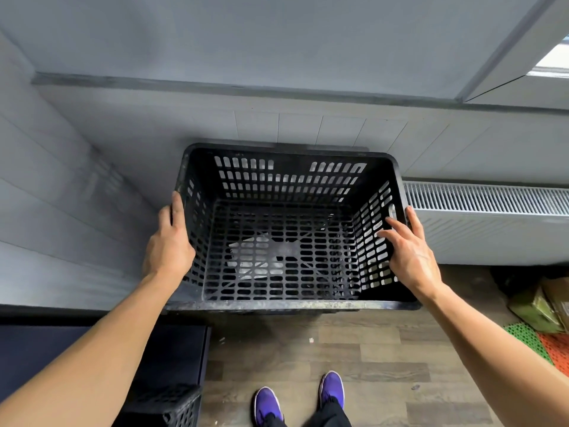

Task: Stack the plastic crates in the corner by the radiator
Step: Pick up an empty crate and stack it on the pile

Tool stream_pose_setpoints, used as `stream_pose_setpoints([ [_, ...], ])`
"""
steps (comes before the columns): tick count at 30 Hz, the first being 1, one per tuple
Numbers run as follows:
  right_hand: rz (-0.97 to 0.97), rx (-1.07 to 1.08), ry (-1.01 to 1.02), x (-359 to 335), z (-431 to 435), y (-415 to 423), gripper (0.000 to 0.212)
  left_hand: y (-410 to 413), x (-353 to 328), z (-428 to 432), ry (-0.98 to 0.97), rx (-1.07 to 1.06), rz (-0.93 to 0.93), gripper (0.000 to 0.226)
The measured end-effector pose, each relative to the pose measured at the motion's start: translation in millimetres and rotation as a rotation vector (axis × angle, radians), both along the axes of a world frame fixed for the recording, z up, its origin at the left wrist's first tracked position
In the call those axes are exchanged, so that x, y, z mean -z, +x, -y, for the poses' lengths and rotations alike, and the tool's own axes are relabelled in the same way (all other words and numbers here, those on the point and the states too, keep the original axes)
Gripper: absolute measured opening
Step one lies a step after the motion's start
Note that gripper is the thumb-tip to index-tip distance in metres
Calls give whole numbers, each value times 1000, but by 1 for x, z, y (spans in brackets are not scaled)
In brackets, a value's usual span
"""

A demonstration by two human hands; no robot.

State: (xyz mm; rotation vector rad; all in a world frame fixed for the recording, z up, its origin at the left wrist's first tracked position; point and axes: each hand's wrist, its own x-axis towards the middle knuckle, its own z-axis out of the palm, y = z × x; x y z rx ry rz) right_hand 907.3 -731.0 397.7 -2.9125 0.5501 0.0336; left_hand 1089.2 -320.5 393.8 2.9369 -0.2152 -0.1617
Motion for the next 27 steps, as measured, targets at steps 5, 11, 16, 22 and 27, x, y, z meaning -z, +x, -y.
stream_pose_setpoints([
  [5, 8, 8, -6, 0, 0, 1, 57, 4, 1, 2, 20, 2, 6, 106],
  [11, -6, -16, -37, 3, 1, -2, 54, -2, -1, 3, 29, 19, 2, 91],
  [16, -155, -128, -130, -1, 6, 3, 49, -34, -2, -3, 65, 37, -45, 96],
  [22, -359, -227, -236, -10, -8, -4, 62, -93, -7, -4, 75, 46, -80, 90],
  [27, -267, -288, -17, -16, -51, -28, 48, -140, -24, 20, 23, 64, -94, 76],
])
